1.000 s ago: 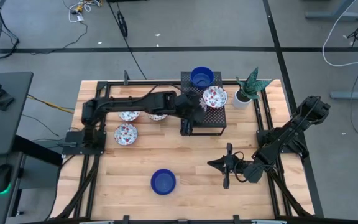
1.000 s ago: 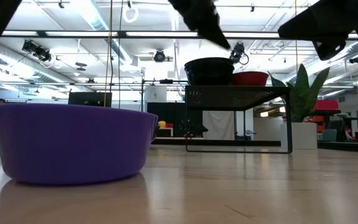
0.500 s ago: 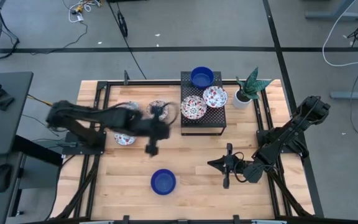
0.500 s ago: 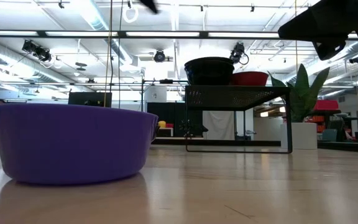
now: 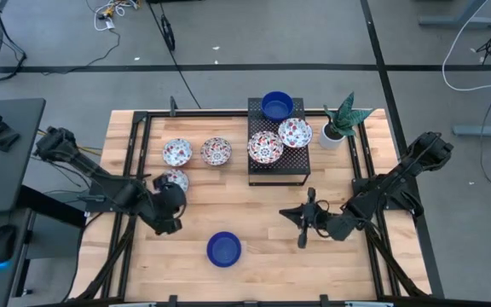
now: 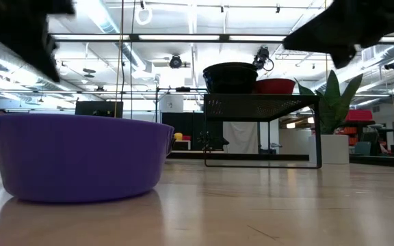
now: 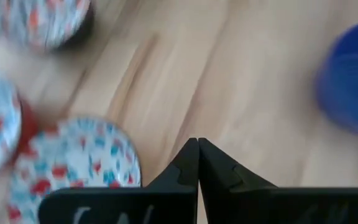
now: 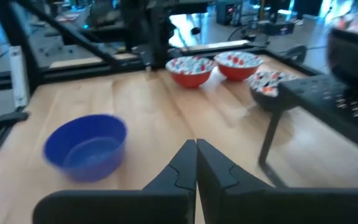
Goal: Pick & Place Mini bowls
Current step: Stack the bottom red and white bowl on top of the red and white bowl on the shelf
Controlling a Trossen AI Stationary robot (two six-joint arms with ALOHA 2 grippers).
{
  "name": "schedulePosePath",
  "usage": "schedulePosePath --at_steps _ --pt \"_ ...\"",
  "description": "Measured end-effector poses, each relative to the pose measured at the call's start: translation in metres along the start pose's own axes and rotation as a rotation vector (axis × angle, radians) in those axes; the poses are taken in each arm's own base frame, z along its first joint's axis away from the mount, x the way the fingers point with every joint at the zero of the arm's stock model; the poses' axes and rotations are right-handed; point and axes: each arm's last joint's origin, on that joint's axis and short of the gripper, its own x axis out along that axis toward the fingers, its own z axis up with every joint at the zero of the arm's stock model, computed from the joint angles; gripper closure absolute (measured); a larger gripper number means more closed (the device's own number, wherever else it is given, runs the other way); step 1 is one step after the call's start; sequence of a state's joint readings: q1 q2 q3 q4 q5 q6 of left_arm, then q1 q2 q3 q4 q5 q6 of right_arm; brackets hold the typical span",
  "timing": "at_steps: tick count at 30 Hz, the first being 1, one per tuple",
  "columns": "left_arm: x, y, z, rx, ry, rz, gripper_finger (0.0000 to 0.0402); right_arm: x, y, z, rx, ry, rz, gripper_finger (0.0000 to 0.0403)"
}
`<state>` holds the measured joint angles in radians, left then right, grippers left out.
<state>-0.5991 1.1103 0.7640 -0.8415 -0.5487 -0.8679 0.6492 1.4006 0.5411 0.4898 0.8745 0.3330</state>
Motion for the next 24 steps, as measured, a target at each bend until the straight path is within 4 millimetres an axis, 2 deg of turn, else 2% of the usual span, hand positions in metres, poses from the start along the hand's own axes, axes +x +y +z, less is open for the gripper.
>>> schedulePosePath --at_steps 4,7,12,15,18,24 --pt "0.019 0.008 -0.024 -0.065 0.047 0.054 0.0382 0.008 -0.007 0.006 0.010 -0.025 -0.030 0.0394" --pt "0.028 0.015 -0.034 -0.044 0.065 0.095 0.0342 0.014 -0.011 0.008 0.011 -0.022 -0.017 0.0394" --pt "0.035 0.023 -0.036 -0.056 0.035 0.166 0.0250 0.020 -0.016 0.009 0.014 -0.006 0.021 0.0394" --pt "0.038 0.025 -0.034 -0.066 0.042 0.188 0.0219 0.022 -0.018 0.010 0.016 -0.004 0.019 0.0394" --pt "0.041 0.027 -0.032 -0.044 0.048 0.201 0.0220 0.023 -0.019 0.010 0.016 -0.004 0.016 0.0394" --pt "0.050 0.026 -0.031 -0.015 0.077 0.226 0.0253 0.023 -0.019 0.010 0.008 -0.004 0.017 0.0394"
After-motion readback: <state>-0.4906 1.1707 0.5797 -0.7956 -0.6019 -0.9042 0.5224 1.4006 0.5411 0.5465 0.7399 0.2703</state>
